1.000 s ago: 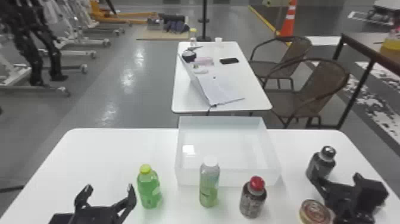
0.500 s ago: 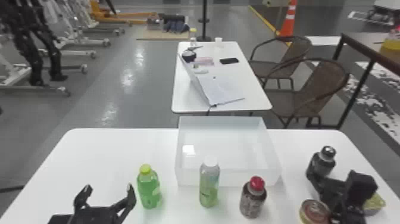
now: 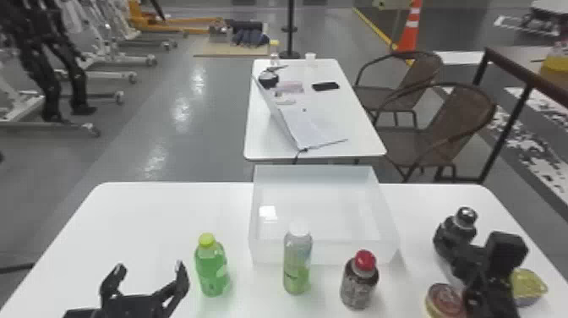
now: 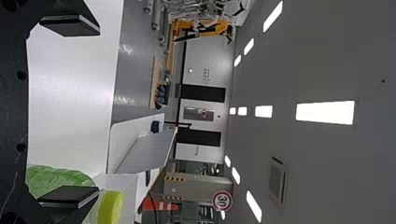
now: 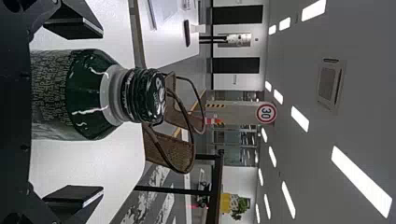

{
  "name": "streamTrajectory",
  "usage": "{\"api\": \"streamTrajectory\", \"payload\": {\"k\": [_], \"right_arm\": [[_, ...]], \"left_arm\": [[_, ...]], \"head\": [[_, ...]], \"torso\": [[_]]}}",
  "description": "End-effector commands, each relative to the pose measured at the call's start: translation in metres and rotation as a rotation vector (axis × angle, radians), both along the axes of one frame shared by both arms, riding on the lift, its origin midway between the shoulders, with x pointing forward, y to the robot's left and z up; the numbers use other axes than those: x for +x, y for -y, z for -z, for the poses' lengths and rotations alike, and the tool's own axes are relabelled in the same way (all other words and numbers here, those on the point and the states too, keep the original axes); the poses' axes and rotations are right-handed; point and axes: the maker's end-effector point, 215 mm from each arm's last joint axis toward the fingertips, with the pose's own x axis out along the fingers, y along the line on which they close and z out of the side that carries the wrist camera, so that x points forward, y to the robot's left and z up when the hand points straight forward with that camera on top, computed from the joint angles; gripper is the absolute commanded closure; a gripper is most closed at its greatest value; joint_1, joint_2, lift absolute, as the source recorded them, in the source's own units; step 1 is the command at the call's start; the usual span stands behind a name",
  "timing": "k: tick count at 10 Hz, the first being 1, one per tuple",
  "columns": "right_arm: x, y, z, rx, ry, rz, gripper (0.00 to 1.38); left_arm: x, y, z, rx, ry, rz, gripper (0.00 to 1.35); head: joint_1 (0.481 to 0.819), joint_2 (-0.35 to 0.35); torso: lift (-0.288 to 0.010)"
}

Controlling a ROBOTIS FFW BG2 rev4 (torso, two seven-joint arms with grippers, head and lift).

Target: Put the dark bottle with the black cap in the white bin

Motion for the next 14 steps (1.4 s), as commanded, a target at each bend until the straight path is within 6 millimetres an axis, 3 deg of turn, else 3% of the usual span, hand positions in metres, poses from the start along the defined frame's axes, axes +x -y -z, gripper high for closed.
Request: {"api": "streamTrajectory", "payload": {"k": [1,2,5,12,13,14], "right_arm": [[0.017,0.007,-0.020,-0.004,0.025,0.001,0.12],[0.028,0.010,-0.033,-0.001,0.041,-0.005,0.12],[0.044,0.000,-0.024,0.009,-0.003,-0.077,0.12],[0.041,-0.002,0.004,0.034,-0.083,-0.088,0.22],[0.039,-0.004,0.009,0.039,-0.095,-0.089,0.30],[0.039,-0.004,0.011,0.035,-0.103,-0.091,0.55]], "left_arm": [[0.000,0.000,0.000,-0.009,0.005,-0.003,0.10],[0.000,0.000,-0.003,-0.011,0.013,-0.003,0.10],[0.003,0.002,-0.008,-0.014,0.030,0.001,0.10],[0.004,0.005,-0.007,-0.025,0.037,0.007,0.10],[0.003,0.006,-0.007,-0.024,0.037,0.009,0.10],[0.003,0.006,-0.007,-0.025,0.037,0.008,0.10]], "head": [[0.549,0.000],[0.549,0.000],[0.549,0.000],[0.549,0.000],[0.549,0.000],[0.549,0.000]], "torso": [[-0.100],[-0.100],[-0.100],[-0.100],[-0.100],[-0.100]]}}
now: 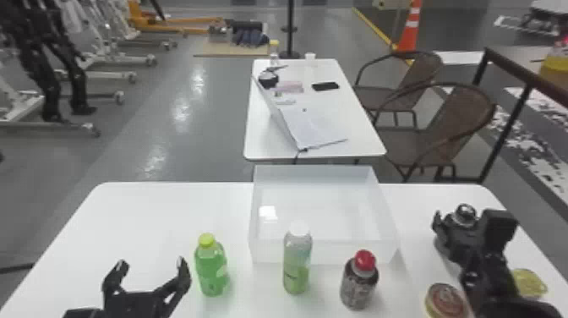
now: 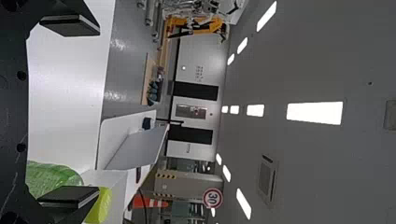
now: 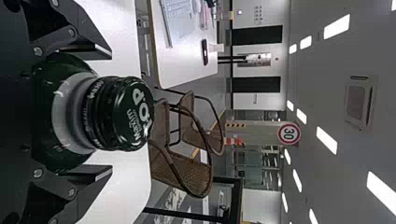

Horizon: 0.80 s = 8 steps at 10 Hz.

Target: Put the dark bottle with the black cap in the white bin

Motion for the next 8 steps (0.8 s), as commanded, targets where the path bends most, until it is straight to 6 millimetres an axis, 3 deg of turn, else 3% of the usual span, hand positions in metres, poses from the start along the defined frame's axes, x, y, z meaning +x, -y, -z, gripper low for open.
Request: {"api": "streamTrajectory", "payload": {"k": [1,2,3,5,8], "right_arm": [[-0.001,0.000,0.004,-0.003,-0.014,-0.002,0.65],[-0.001,-0.002,0.006,0.001,-0.020,-0.004,0.69],[-0.001,-0.004,0.009,0.006,-0.024,-0.003,0.89],[0.000,-0.013,-0.007,0.027,0.024,-0.003,0.89],[0.008,-0.052,-0.093,-0.027,0.121,-0.063,0.89]], "left_arm": [[0.000,0.002,0.001,-0.006,0.000,0.000,0.10],[0.000,0.003,0.001,-0.007,-0.001,0.001,0.10],[0.000,0.003,0.001,-0.009,0.000,0.002,0.10],[0.000,0.003,0.001,-0.010,0.000,0.002,0.10],[0.003,0.006,0.000,-0.014,0.000,0.008,0.10]], "head": [[0.549,0.000],[0.549,0.000],[0.549,0.000],[0.549,0.000],[0.549,0.000]], "torso": [[-0.100],[-0.100],[-0.100],[-0.100],[-0.100]]}}
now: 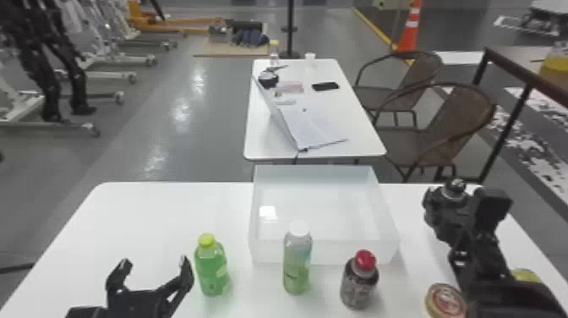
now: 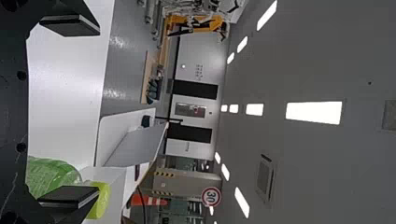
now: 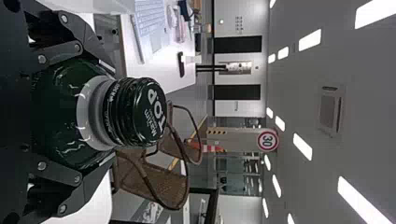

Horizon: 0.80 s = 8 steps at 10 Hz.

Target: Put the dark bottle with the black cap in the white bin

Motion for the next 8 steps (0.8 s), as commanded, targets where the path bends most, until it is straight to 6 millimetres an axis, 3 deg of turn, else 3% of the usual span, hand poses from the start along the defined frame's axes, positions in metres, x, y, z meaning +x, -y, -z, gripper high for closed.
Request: {"api": "streamTrajectory", "payload": {"k": [1,3,5,7,8], "right_arm": [[0.001,-0.020,-0.045,0.003,0.037,-0.039,0.89],[0.005,-0.055,-0.071,0.084,0.054,-0.117,0.89],[0.009,-0.105,-0.081,0.149,0.055,-0.210,0.89],[0.019,-0.150,-0.068,0.216,0.014,-0.309,0.89],[0.028,-0.163,-0.064,0.259,-0.004,-0.349,0.89]], "left_arm": [[0.001,0.003,0.002,-0.008,-0.007,0.003,0.10],[0.002,0.007,0.003,-0.013,-0.009,0.010,0.10],[0.005,0.013,0.004,-0.022,-0.012,0.019,0.10],[0.005,0.014,0.006,-0.027,-0.015,0.022,0.10],[0.006,0.016,0.007,-0.031,-0.016,0.023,0.10]], "head": [[0.549,0.000],[0.549,0.000],[0.549,0.000],[0.549,0.000],[0.549,0.000]], "torso": [[-0.100],[-0.100],[-0.100],[-0.100],[-0.100]]}}
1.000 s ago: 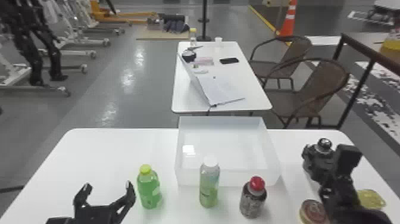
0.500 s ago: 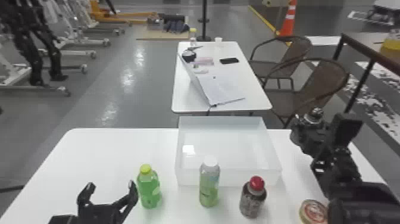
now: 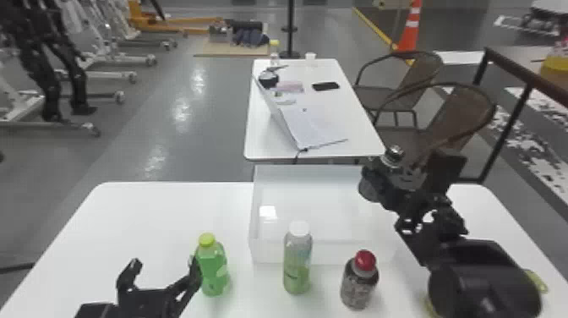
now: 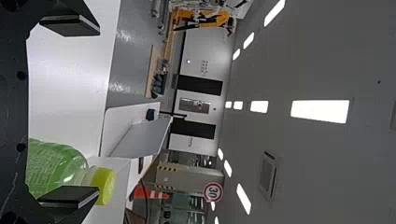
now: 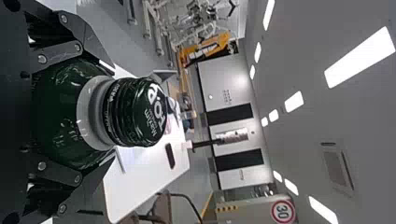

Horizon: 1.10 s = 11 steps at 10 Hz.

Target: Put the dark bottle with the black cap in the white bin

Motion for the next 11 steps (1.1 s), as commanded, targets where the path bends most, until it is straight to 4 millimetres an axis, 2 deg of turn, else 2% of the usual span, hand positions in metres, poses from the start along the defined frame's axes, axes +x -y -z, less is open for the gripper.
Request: {"api": "streamTrajectory", "payload": {"k": [1,4,5,10,11], "right_arm": [[0.006,-0.017,0.023,0.032,-0.064,-0.034,0.89],[0.000,-0.036,0.070,-0.004,-0.184,-0.070,0.89],[-0.002,-0.039,0.080,-0.019,-0.209,-0.074,0.89],[-0.008,-0.038,0.102,-0.060,-0.258,-0.082,0.89],[-0.008,-0.039,0.102,-0.059,-0.258,-0.085,0.75]], "left_arm": [[0.001,0.002,0.001,-0.008,-0.001,0.000,0.10],[0.001,0.002,0.001,-0.011,-0.001,0.000,0.10],[0.001,0.002,0.001,-0.011,-0.001,0.000,0.10],[0.000,0.001,0.001,-0.013,0.001,-0.002,0.10],[0.000,0.000,0.001,-0.013,0.001,-0.003,0.10]], "head": [[0.549,0.000],[0.549,0.000],[0.549,0.000],[0.549,0.000],[0.549,0.000]], "torso": [[-0.100],[-0.100],[-0.100],[-0.100],[-0.100]]}}
